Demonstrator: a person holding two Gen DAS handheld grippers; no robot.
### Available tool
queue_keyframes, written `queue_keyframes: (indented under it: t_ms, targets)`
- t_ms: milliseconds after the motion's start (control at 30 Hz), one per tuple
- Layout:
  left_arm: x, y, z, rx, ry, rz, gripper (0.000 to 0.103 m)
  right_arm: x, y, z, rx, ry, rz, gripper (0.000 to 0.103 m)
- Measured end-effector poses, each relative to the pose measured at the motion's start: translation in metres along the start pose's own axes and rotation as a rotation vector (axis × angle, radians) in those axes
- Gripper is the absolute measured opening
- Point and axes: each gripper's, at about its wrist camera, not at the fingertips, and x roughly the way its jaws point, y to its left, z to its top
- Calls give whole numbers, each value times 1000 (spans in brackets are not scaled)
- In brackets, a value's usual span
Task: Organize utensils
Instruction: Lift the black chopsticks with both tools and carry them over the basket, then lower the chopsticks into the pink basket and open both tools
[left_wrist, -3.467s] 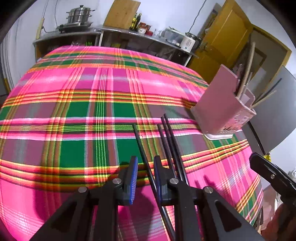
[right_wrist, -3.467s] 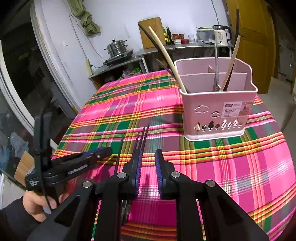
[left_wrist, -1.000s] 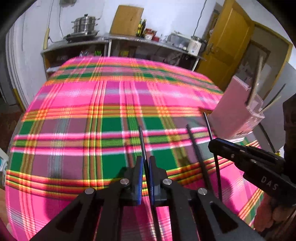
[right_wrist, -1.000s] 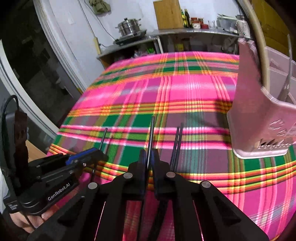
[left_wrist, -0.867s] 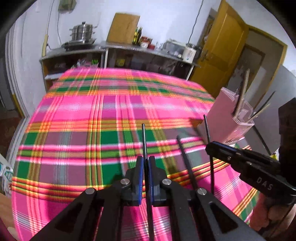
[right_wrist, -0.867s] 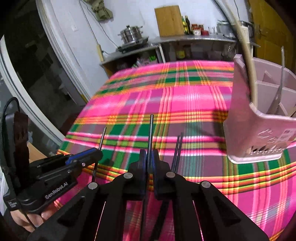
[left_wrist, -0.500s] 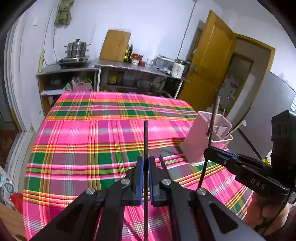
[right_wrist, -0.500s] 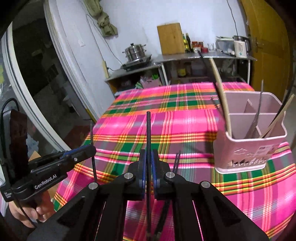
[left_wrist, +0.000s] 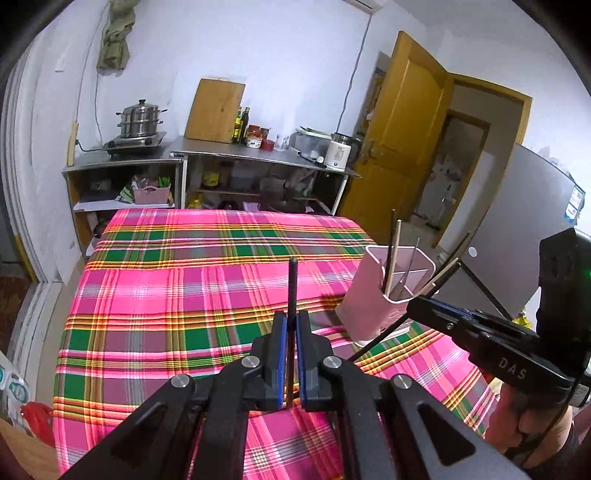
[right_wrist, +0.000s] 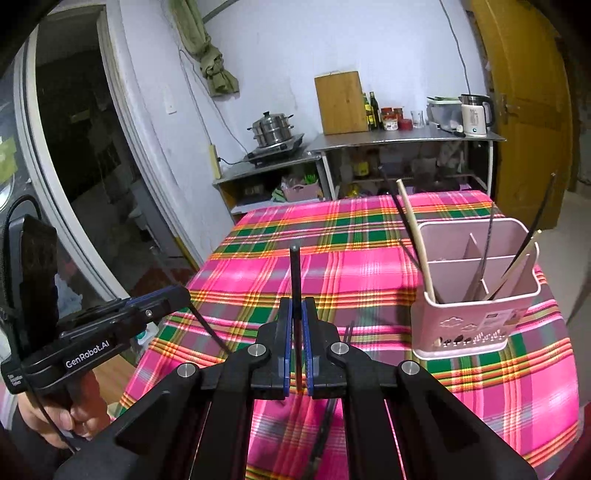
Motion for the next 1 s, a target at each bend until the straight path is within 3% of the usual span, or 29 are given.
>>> queue_keyframes:
  t_ms: [633,1000]
  targets:
    - [12,-57,26,68,23,-112,4,-60,-36,8,40,-89,-91,5]
    - [29,-101,69,95,-8,-188,4,-94,-69,29,74,-161,-174,5]
